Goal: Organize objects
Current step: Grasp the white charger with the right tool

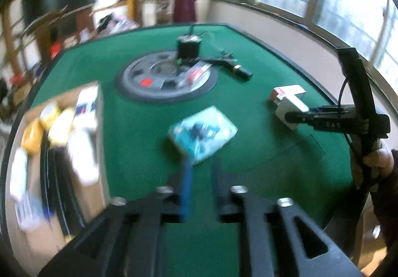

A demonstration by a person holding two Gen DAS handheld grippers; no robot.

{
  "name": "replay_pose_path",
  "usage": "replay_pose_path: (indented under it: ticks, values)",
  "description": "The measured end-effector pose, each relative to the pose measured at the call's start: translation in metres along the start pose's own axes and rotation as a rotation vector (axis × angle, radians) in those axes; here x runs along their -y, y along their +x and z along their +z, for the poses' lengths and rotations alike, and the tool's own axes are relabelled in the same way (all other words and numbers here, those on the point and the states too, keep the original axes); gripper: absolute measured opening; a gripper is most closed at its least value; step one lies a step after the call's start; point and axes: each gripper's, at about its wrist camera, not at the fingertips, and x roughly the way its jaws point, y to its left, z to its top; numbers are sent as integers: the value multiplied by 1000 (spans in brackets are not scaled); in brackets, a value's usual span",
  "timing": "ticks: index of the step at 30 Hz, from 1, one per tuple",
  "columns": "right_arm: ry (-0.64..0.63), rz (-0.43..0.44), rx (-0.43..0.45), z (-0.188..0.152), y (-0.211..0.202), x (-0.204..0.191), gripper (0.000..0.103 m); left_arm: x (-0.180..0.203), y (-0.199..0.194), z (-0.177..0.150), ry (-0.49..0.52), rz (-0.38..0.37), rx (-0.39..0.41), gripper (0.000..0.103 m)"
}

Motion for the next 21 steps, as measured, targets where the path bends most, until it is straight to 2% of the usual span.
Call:
replay_pose_path:
  ticks: [1, 2, 4, 7, 10, 12, 13, 15, 17, 19, 21]
  values:
    - [3, 4, -1, -1, 0, 0, 26, 1, 2, 5, 27, 0, 19, 59]
    - [5, 3, 0, -1, 0, -1, 26, 2, 2, 12, 62, 2, 58, 68]
    - [4, 2, 0, -1, 1, -2, 26, 2, 6, 24, 104, 5, 95, 68]
    - [10, 11, 1, 0, 2, -2, 26, 3, 19, 40, 150, -45, 61, 69]
    - [22, 26, 3, 2, 4, -2, 27, 15, 46, 48, 260, -6, 12, 71]
    - [32, 41, 3, 4, 5, -2, 28, 23, 63, 47, 323, 21, -27, 71]
    - [37, 48, 4, 4, 6, -2, 28, 27, 75, 47, 350, 30, -70, 71]
    - [39, 55, 1, 5, 7, -3, 29, 36, 87, 43, 391, 20, -111, 71]
    - [34, 64, -3, 6, 8, -4, 35, 50, 95, 34, 462, 6, -143, 72]
    - [30, 66, -5, 7, 9, -4, 39, 58, 94, 29, 494, 37, -107, 72]
    - [30, 71, -7, 9, 11, -4, 42, 59, 96, 30, 459, 44, -136, 67]
